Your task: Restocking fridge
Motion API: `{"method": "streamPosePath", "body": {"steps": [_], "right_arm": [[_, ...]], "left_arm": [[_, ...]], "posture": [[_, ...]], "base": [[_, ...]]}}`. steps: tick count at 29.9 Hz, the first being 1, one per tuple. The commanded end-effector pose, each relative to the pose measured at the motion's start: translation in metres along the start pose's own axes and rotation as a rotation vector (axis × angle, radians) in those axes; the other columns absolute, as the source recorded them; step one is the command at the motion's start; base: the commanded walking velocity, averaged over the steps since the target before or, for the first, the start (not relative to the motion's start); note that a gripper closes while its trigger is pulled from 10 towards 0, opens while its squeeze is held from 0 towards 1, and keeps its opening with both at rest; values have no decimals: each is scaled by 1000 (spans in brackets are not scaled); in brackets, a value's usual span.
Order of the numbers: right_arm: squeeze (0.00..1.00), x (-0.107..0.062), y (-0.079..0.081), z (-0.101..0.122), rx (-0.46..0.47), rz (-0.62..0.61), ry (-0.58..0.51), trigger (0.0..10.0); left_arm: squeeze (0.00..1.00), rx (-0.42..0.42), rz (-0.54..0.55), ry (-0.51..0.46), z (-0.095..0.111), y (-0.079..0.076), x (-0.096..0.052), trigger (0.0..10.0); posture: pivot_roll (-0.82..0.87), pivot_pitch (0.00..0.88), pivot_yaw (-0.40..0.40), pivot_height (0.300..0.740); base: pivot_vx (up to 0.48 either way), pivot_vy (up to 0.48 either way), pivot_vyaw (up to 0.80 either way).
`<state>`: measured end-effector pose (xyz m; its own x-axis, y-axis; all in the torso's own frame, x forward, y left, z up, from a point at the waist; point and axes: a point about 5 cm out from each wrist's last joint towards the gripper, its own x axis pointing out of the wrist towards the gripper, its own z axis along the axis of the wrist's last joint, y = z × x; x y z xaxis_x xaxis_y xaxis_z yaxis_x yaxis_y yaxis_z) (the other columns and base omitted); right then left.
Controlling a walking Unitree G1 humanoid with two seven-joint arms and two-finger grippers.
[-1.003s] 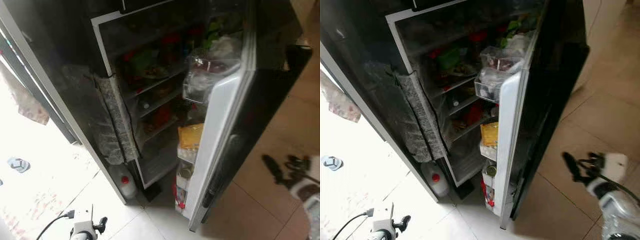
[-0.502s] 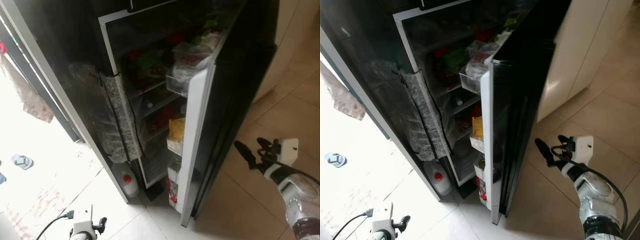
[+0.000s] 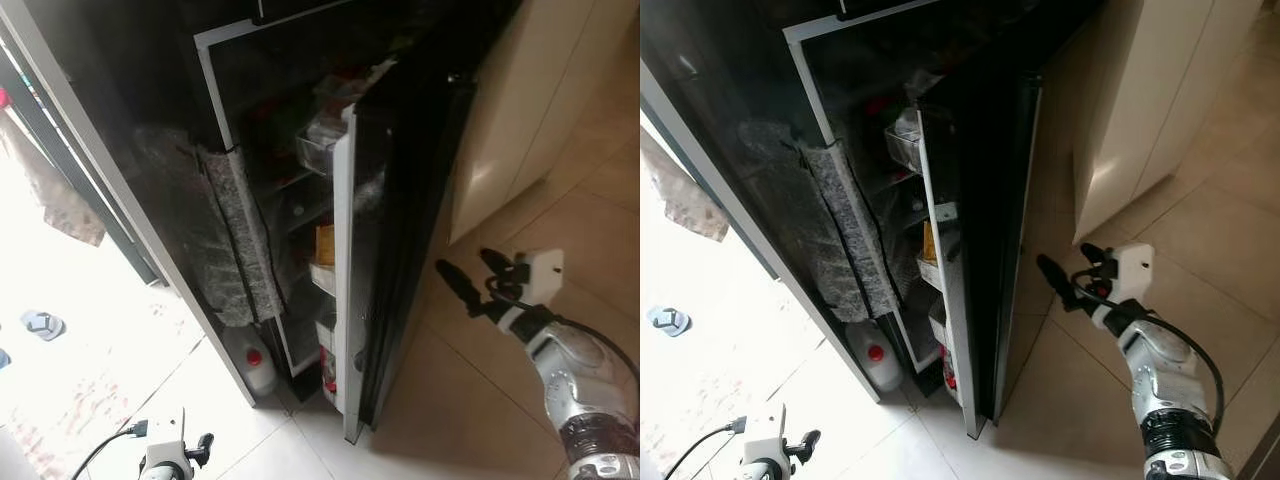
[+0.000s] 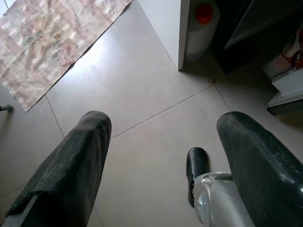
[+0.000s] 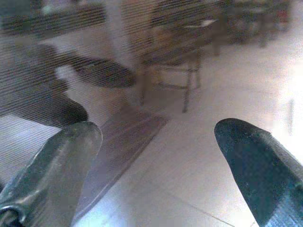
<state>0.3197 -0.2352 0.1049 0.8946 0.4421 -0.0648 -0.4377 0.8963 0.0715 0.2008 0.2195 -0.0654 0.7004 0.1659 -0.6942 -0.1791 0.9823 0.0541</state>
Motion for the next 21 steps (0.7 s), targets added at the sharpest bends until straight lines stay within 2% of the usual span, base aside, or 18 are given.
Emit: {"method": "streamPosePath", "body": {"steps": [1,10,21], "right_arm": [[0,7,6,-2,0,32,22,10000],[0,39,22,14,-27,51,9,10000],[0,78,38,37,15,-23,-48,10000]], "left_arm": [[0,-11,18,10,-2,5,-1,10000],[0,-12,22,4,0,5,0,10000],[0,-17,18,-17,8,3,2,10000]], "posture": [[-83,53,76,740],[-78,49,77,740],[-72,40,78,740]], "base": [[0,0,0],[0,0,0],[0,0,0]]}}
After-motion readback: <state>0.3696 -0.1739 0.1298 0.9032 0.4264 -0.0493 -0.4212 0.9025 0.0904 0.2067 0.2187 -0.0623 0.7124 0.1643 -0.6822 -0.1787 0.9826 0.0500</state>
